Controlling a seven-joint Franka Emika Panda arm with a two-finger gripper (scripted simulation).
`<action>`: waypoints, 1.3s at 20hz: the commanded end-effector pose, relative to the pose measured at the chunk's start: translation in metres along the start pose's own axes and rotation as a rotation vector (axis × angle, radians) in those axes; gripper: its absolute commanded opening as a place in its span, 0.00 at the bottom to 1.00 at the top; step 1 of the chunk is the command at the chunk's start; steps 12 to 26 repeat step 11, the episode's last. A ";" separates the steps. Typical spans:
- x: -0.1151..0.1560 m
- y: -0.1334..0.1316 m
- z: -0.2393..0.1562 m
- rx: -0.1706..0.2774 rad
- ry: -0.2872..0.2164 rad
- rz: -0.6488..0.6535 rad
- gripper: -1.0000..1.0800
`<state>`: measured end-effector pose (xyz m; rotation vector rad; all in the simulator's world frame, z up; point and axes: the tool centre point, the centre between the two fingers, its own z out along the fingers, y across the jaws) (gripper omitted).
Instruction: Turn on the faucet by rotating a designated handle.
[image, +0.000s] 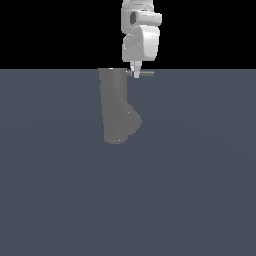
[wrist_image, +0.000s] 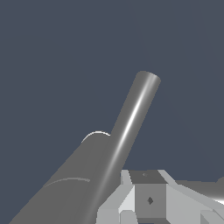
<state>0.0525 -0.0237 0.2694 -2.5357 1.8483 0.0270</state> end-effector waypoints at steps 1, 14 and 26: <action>0.034 0.002 -0.001 0.007 0.013 0.046 0.00; 0.055 -0.010 -0.001 0.008 0.015 0.057 0.00; 0.055 -0.010 -0.001 0.008 0.015 0.057 0.00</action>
